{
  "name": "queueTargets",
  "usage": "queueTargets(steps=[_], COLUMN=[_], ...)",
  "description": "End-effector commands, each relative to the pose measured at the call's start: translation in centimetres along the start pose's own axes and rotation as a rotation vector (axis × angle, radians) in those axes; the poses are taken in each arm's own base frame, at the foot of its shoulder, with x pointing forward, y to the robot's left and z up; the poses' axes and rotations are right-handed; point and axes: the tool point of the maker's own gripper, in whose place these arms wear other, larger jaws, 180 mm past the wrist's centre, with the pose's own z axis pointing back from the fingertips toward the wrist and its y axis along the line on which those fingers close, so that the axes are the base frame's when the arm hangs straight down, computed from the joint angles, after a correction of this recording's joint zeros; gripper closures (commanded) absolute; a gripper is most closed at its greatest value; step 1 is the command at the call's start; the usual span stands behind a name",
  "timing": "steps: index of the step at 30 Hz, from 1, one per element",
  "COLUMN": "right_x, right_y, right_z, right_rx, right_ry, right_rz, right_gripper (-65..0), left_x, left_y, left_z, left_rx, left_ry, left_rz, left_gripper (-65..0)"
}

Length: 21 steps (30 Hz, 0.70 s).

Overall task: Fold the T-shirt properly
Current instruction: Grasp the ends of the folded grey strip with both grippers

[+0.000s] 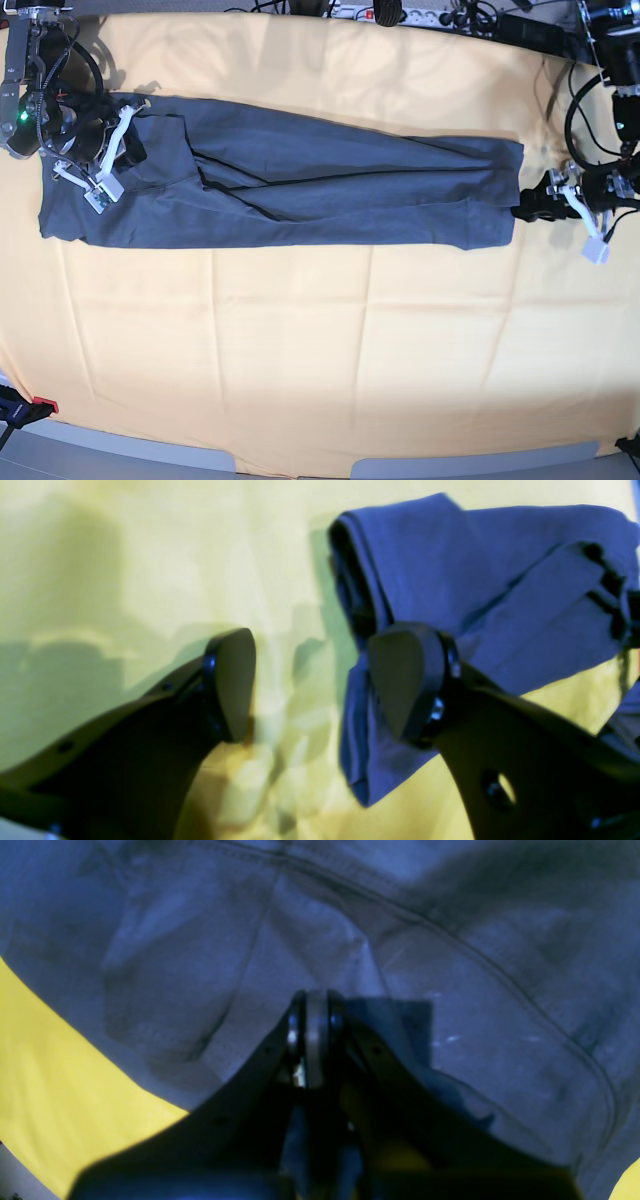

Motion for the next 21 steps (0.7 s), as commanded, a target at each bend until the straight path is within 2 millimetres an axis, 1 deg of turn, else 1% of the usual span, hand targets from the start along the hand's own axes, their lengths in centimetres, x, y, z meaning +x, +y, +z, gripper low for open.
queueTargets(steps=[1,6,9,11,15,19,21], right_x=[0.8,0.9,0.9,0.9,0.9,1.4,1.7], right_y=[-0.7,-0.6,-0.6,-0.6,-0.6,0.0,0.3], right_z=[0.6,0.6,0.6,0.6,0.6,0.6,0.7], right_rx=[-0.018,-0.017,-0.016,-0.016,-0.015,0.017,0.036], right_ry=[-0.025,-0.029,-0.030,-0.030,-0.031,-0.057,-0.071], right_rz=[0.015,0.014,0.014,0.014,0.014,0.001,-0.005], right_gripper=[0.0,0.0,0.0,0.0,0.0,0.0,0.0], left_x=[-0.1,-3.2,-4.2,-4.0,-3.3,-3.0,-2.9], left_y=[0.0,-2.1,-3.5,-4.4,-5.1,-6.0,-5.9], left_z=[0.2,-1.1,-1.2,-1.1,-1.4,-2.3,-3.0], left_rx=[0.005,-0.111,-0.197,-0.248,-0.285,-0.310,-0.295], left_ry=[0.013,0.050,0.041,0.017,-0.035,-0.079,-0.089], left_rz=[-0.008,0.044,0.053,0.045,0.024,0.024,0.022], left_gripper=[-41.9,-41.9,-41.9,-41.9,-41.9,-41.9,-41.9])
